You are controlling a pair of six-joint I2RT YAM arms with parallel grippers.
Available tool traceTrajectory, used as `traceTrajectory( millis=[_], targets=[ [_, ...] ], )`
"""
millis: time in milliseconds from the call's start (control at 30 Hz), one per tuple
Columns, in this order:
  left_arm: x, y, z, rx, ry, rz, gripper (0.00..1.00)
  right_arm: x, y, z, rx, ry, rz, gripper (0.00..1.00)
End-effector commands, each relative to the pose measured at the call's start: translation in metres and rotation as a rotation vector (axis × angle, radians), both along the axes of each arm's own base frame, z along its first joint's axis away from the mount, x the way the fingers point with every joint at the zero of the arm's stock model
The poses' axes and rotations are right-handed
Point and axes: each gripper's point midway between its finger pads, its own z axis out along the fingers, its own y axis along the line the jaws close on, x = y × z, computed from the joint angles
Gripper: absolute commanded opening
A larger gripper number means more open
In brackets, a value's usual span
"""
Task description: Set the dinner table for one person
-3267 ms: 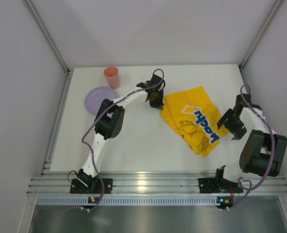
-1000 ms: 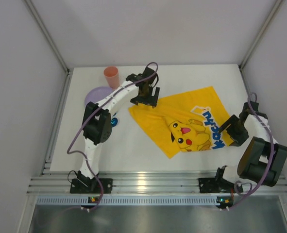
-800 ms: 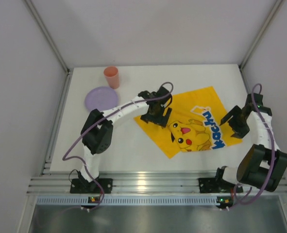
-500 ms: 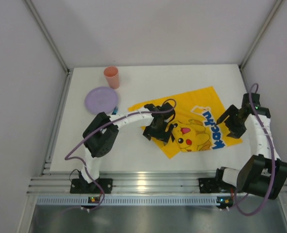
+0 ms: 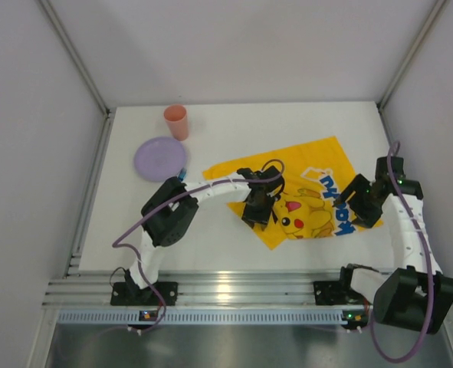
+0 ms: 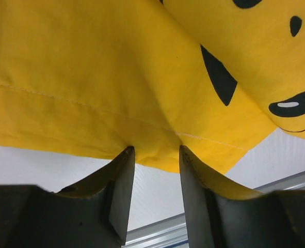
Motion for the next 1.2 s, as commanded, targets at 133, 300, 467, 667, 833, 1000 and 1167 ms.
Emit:
traceTrajectory(
  millis=[133,300,467,667,833,1000,1167],
  targets=[
    [0.006,-0.002,-0.025,0.072,0.008,0.01,0.23,-0.013,0.007,0.0,-0.001,-0.012,0.011,0.74],
    [-0.001,0.015,-0.032,0.141,0.02,0.003,0.0,-0.011,0.008,0.006,0.012,-0.045,-0.017,0.74],
    [-0.008,0.035,-0.028,0.175,0.004,0.002,0.0,-0.003,0.019,0.018,0.072,-0.116,-0.001,0.75],
    [-0.005,0.066,-0.021,0.284,-0.049,-0.014,0.0,-0.002,0.026,0.02,0.11,-0.104,0.021,0.75],
    [-0.002,0.11,-0.002,0.381,-0.126,-0.002,0.0,-0.005,0.032,0.019,0.142,-0.106,0.009,0.75],
    [0.004,0.153,0.017,0.403,-0.153,0.088,0.0,0.0,0.032,0.02,0.137,-0.098,0.008,0.75],
    [-0.003,0.188,0.02,0.483,-0.148,0.109,0.0,0.016,0.027,0.026,0.117,-0.096,0.005,0.75]
  ],
)
